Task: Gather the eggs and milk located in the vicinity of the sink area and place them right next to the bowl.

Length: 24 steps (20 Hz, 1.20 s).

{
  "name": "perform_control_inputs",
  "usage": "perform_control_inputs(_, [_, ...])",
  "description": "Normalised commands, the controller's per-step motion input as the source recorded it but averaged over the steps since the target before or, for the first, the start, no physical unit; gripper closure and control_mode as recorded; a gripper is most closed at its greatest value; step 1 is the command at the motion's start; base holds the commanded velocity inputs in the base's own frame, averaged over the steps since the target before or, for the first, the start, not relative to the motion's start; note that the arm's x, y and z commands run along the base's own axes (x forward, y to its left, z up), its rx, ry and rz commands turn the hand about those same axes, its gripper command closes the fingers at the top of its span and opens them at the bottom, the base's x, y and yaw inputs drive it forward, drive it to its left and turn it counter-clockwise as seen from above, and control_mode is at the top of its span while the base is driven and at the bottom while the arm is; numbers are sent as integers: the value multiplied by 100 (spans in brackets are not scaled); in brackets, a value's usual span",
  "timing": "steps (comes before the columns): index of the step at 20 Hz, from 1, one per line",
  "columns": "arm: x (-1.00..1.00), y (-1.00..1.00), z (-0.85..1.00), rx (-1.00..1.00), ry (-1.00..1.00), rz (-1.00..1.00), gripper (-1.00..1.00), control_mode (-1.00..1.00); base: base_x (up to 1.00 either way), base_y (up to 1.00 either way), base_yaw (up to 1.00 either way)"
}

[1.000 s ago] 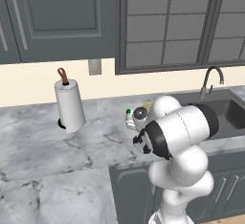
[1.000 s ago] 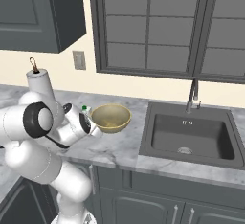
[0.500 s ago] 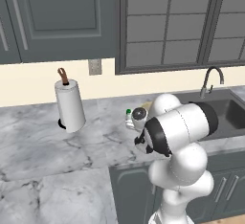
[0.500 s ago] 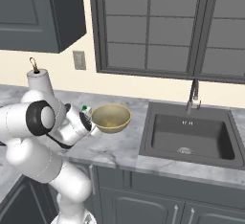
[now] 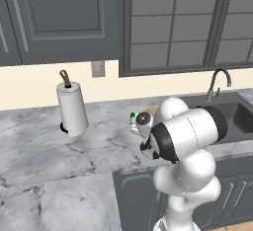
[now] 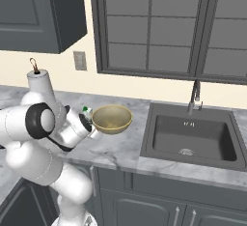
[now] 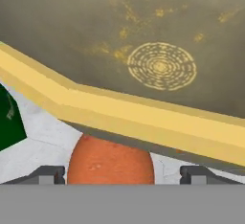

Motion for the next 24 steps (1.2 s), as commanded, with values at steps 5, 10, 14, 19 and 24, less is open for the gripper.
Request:
perform_control_inputs(5, [-23, 0, 34, 0, 6, -8, -100, -100, 0, 0, 0])
perform_control_inputs(10, [-26, 0, 58, 1, 2, -9, -100, -100, 0, 0, 0])
perform_control_inputs(14, [-23, 0, 84, 4, 8, -8, -100, -100, 0, 0, 0])
perform_control_inputs(19, [-1, -11, 67, 8, 25, -2, -100, -100, 0, 0, 0])
perform_control_inputs(24, [-28, -29, 46, 12, 23, 7, -100, -100, 0, 0, 0])
